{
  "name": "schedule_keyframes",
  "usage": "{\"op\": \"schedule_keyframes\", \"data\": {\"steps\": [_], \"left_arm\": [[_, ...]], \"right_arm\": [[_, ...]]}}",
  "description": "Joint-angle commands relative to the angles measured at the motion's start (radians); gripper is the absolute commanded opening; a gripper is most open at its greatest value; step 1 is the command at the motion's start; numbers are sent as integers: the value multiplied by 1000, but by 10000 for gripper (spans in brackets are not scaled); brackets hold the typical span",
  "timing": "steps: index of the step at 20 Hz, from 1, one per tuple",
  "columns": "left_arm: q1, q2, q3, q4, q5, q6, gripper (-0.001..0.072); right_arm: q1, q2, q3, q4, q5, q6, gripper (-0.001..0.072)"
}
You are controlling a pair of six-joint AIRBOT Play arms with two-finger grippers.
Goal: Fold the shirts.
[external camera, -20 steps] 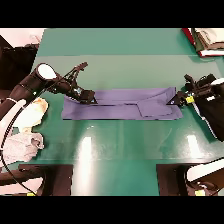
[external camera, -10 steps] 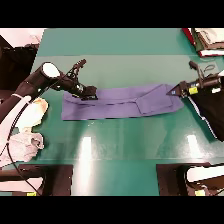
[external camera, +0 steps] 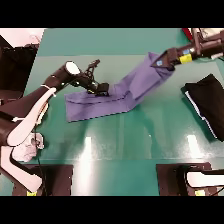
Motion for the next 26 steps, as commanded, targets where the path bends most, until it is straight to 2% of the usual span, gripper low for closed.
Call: {"op": "schedule_keyframes", "data": {"steps": [1,6,10,13,16,23,26], "left_arm": [[-39,-102,74,-8,15,-4,24],[-39,-111,84,-6,-6,21,24],[17,-98,128,73,-158,19,23],[99,-3,142,182,-188,16,23],[214,137,142,199,-204,28,24],[431,381,142,220,-299,56,25],[474,425,142,221,-344,62,25]], "right_arm": [[146,-49,152,-4,-8,80,16],[270,-159,292,-5,3,107,17],[296,-171,239,-11,8,106,17],[297,-172,217,-79,23,105,16],[309,-172,217,-119,9,104,17],[457,-257,274,-188,-63,95,17],[557,-331,283,-186,-225,55,18]]}}
